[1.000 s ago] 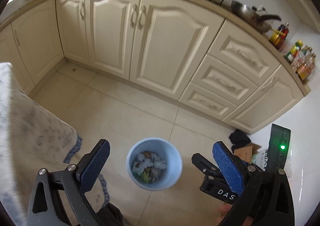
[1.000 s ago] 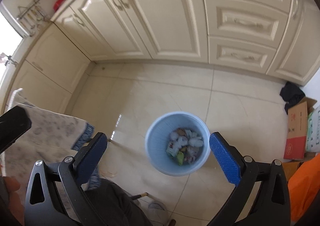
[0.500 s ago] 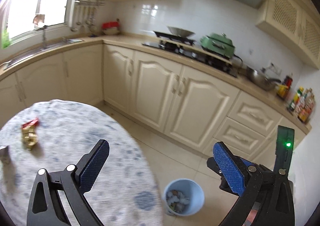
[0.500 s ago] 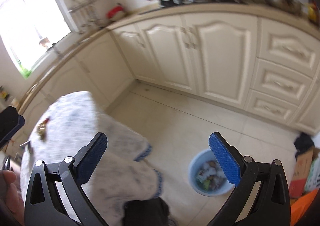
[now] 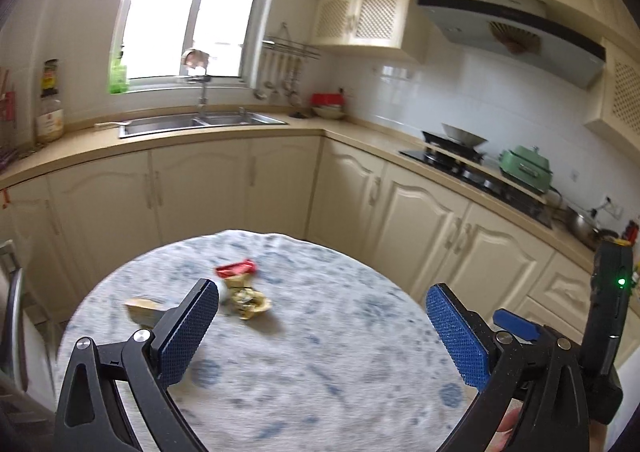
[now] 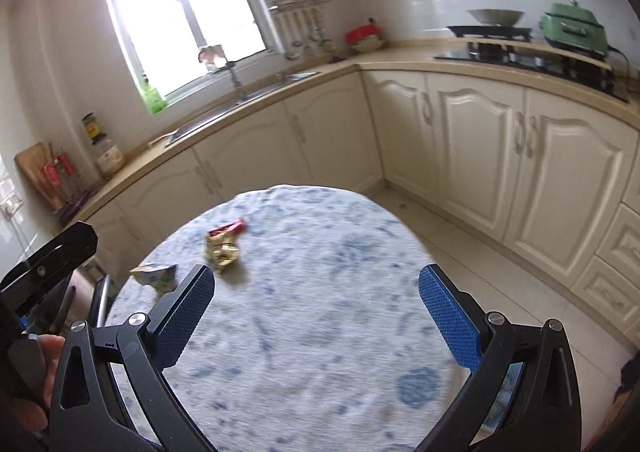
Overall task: Collect trash
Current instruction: 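Raise both grippers from the bin back over the table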
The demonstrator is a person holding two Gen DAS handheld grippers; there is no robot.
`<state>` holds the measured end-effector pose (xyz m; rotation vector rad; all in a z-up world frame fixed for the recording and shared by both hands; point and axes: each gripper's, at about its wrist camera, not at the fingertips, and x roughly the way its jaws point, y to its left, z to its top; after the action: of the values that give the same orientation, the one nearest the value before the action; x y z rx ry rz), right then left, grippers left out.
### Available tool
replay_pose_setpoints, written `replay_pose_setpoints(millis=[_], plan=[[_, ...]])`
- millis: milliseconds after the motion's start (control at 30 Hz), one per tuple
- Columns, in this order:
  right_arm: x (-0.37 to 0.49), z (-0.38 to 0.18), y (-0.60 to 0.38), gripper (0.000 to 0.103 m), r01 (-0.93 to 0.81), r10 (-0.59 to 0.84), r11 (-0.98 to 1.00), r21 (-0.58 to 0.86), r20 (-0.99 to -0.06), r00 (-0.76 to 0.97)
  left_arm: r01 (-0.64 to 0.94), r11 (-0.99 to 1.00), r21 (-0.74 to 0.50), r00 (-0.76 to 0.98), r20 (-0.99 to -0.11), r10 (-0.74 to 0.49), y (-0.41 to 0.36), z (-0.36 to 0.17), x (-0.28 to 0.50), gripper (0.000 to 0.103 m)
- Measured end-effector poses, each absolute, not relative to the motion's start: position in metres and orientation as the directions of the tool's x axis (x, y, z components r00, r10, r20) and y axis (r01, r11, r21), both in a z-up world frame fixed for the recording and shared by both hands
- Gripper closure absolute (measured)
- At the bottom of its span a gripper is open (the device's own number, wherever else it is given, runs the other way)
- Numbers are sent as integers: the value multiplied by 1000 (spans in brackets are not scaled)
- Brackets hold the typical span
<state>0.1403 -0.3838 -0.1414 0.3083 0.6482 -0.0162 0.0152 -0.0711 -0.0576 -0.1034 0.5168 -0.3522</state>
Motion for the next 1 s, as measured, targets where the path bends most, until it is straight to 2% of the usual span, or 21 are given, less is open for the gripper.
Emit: replay_pose_setpoints(millis=[467, 667, 1000], plan=[[162, -129, -300, 0, -27, 128, 983, 182, -572, 810, 155, 984, -88, 892, -415, -178, 2, -91, -13, 1], [184, -141, -272, 0, -83, 151, 987, 139, -607, 780, 116, 991, -70, 870, -475, -136, 10, -122, 1, 1], [254, -197, -250, 0, -96, 138, 990, 99, -721, 679, 89, 991, -99, 779, -613, -131, 23, -158, 105, 1]])
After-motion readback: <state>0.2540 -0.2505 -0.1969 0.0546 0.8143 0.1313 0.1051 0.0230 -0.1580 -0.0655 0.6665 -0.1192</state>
